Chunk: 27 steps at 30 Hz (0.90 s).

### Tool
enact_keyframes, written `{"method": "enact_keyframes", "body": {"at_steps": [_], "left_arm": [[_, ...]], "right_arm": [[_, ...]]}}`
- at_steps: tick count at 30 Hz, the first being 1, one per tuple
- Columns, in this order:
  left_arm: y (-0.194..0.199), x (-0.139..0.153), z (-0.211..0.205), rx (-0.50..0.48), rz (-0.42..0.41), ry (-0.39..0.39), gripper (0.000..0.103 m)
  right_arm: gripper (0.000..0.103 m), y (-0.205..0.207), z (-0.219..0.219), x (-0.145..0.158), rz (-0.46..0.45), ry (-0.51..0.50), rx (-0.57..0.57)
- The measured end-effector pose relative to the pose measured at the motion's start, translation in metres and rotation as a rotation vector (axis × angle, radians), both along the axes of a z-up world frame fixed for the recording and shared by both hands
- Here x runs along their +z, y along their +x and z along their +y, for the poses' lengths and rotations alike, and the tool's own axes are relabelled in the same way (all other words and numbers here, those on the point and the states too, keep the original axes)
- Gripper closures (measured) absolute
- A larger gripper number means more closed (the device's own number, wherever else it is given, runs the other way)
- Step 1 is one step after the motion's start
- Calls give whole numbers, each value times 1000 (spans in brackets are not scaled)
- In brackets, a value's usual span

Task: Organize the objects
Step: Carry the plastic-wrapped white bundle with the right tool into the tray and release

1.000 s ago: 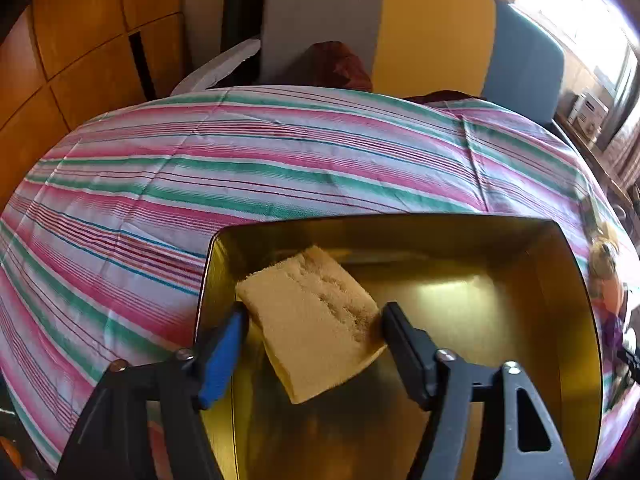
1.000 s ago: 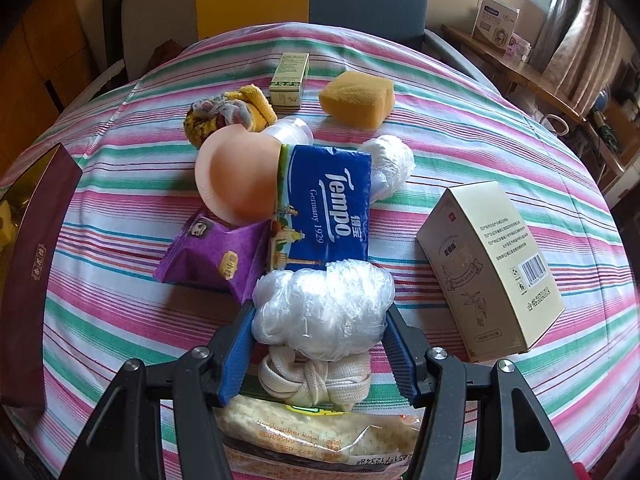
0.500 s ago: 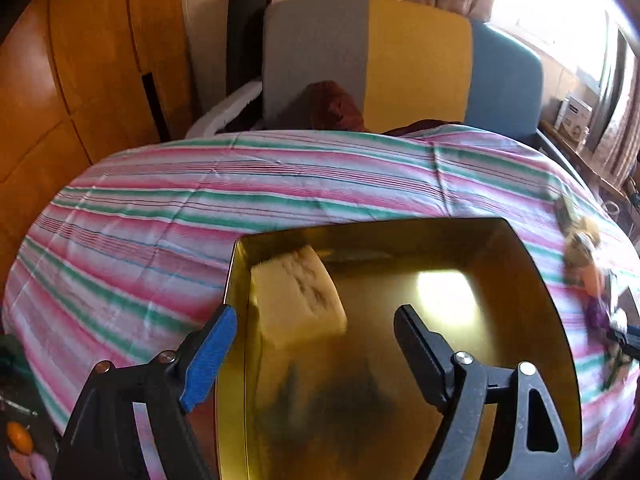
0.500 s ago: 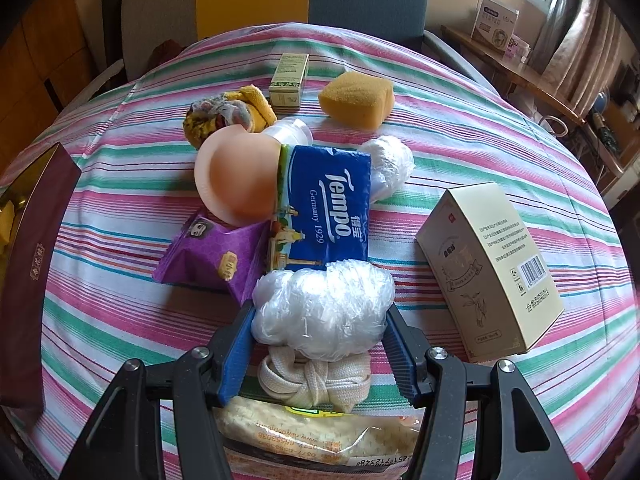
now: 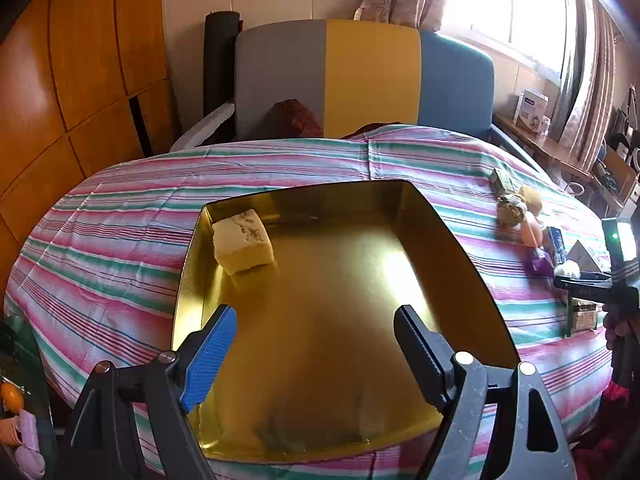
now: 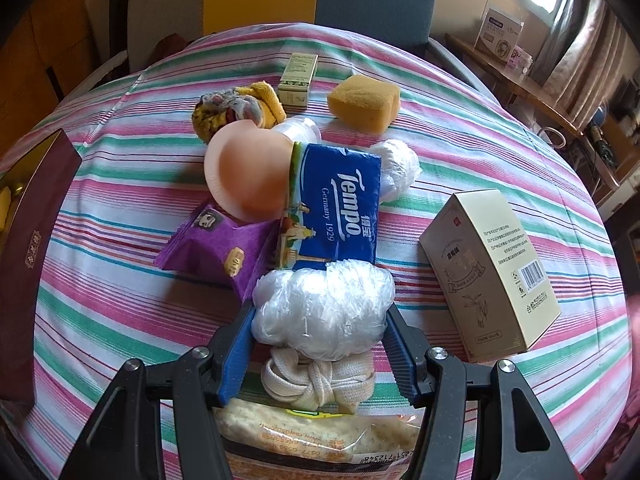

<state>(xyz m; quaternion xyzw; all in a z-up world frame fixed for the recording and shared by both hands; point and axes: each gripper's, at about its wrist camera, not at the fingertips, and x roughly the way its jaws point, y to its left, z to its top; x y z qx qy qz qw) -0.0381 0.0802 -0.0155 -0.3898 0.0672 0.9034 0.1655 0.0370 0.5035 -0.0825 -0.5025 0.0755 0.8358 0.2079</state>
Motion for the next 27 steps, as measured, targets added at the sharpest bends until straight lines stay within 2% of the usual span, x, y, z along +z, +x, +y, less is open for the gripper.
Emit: {"method": "enact_keyframes", "body": {"at_steps": [11, 17, 22, 27], "left_arm": [[4, -4, -11, 23, -12, 5, 21], [2, -9, -29, 52, -36, 22, 21], [0, -14, -48, 84, -59, 55, 21], [-4, -13, -73, 146, -72, 90, 22]], "right_arm": [[43, 2, -3, 6, 32, 3, -7], [43, 9, -8, 21, 78, 10, -20], [43, 9, -28, 48, 139, 19, 12], [43, -10, -80, 87, 224, 9, 146]]}}
